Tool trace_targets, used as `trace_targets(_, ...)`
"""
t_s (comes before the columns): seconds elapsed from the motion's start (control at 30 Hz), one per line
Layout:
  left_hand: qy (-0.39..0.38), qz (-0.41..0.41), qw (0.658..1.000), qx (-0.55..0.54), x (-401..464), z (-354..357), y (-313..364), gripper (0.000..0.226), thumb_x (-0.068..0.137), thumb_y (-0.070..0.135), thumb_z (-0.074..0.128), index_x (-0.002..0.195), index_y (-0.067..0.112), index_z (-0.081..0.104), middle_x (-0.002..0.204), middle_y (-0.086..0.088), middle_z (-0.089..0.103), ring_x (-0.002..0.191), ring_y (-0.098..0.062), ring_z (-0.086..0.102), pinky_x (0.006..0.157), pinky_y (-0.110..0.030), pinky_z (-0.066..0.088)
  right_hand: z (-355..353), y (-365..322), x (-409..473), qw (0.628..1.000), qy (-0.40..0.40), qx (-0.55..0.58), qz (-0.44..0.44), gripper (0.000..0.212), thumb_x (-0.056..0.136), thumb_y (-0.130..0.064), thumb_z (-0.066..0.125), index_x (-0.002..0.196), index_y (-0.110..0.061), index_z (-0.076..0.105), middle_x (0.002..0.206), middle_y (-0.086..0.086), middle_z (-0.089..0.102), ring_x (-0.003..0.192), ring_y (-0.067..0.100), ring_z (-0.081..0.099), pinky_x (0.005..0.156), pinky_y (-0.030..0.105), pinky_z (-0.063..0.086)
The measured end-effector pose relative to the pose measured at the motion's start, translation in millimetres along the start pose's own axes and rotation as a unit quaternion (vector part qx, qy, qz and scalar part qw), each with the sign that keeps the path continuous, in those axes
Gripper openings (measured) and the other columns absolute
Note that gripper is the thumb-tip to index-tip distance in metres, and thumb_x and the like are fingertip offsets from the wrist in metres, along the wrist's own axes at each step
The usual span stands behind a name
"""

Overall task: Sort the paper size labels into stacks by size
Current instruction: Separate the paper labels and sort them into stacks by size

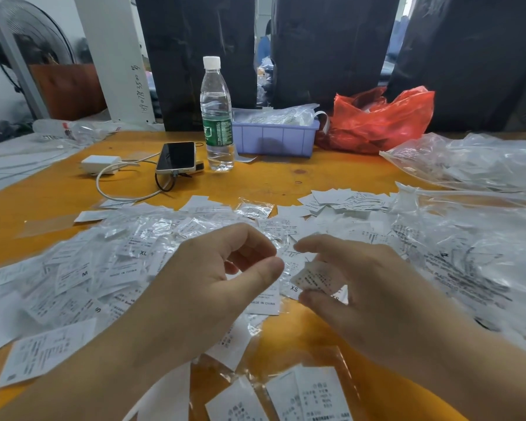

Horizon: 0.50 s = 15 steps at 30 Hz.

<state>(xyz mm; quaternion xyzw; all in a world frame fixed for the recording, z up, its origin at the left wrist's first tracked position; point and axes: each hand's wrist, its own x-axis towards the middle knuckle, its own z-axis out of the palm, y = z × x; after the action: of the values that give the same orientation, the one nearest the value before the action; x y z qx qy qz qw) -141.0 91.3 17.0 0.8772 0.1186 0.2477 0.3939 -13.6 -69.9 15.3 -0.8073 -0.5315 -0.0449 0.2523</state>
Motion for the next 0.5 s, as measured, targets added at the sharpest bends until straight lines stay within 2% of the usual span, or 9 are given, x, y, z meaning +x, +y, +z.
trace_targets(0.13, -0.070, 0.003, 0.997, -0.006, -3, 10, 1, 0.028, 0.077, 0.061, 0.059, 0.086, 0.035, 0.068, 0.077, 0.009, 0.069, 0.076, -0.010, 0.064, 0.065, -0.030, 0.049, 2, -7, -2, 0.998, -0.013, 0.029, -0.048, 0.040, 0.090, -0.049, 0.058, 0.126, -0.050, 0.040, 0.100, -0.020, 0.061, 0.073, -0.016, 0.046, 0.061, 0.014, 0.035)
trace_targets(0.2, -0.072, 0.016, 0.997, -0.009, -4, 12, 2, 0.028, 0.080, 0.056, 0.059, 0.082, 0.030, 0.070, 0.073, 0.004, 0.068, 0.070, -0.015, 0.063, 0.066, -0.036, 0.046, 2, -10, -3, 0.997, -0.007, 0.040, -0.067, 0.037, 0.088, -0.044, 0.055, 0.123, -0.047, 0.044, 0.095, -0.016, 0.063, 0.071, -0.008, 0.049, 0.058, 0.024, 0.045)
trace_targets(0.23, -0.063, 0.023, 0.998, -0.006, -4, 12, 2, 0.026, 0.081, 0.053, 0.059, 0.080, 0.030, 0.070, 0.072, 0.004, 0.068, 0.070, -0.015, 0.063, 0.066, -0.034, 0.046, 1, -10, -3, 0.996, 0.001, 0.044, -0.072, 0.035, 0.086, -0.041, 0.056, 0.120, -0.044, 0.048, 0.093, -0.015, 0.064, 0.070, -0.005, 0.049, 0.057, 0.029, 0.047)
trace_targets(0.33, -0.027, 0.029, 0.999, 0.008, -3, 10, 2, 0.020, 0.080, 0.048, 0.061, 0.078, 0.030, 0.070, 0.069, 0.008, 0.065, 0.069, -0.010, 0.061, 0.062, -0.018, 0.045, -1, -8, -2, 0.996, 0.016, 0.041, -0.077, 0.027, 0.084, -0.029, 0.059, 0.110, -0.037, 0.058, 0.089, -0.012, 0.065, 0.067, -0.002, 0.051, 0.052, 0.031, 0.048)
trace_targets(0.43, 0.006, 0.022, 1.000, 0.013, -2, 7, 2, 0.017, 0.085, 0.048, 0.065, 0.078, 0.033, 0.070, 0.069, 0.011, 0.066, 0.070, -0.005, 0.061, 0.062, -0.007, 0.042, -2, -6, 0, 0.997, 0.048, 0.017, -0.058, 0.027, 0.086, -0.010, 0.061, 0.103, -0.031, 0.065, 0.086, -0.007, 0.068, 0.066, 0.013, 0.058, 0.048, 0.039, 0.051)
trace_targets(0.5, 0.017, 0.013, 1.000, 0.007, -2, 5, 3, 0.018, 0.085, 0.048, 0.067, 0.077, 0.032, 0.070, 0.070, 0.010, 0.066, 0.069, -0.006, 0.061, 0.061, -0.006, 0.042, -4, -3, 3, 0.998, 0.053, -0.014, -0.020, 0.028, 0.089, -0.010, 0.063, 0.108, -0.031, 0.066, 0.094, -0.008, 0.068, 0.075, 0.011, 0.055, 0.059, 0.035, 0.052)
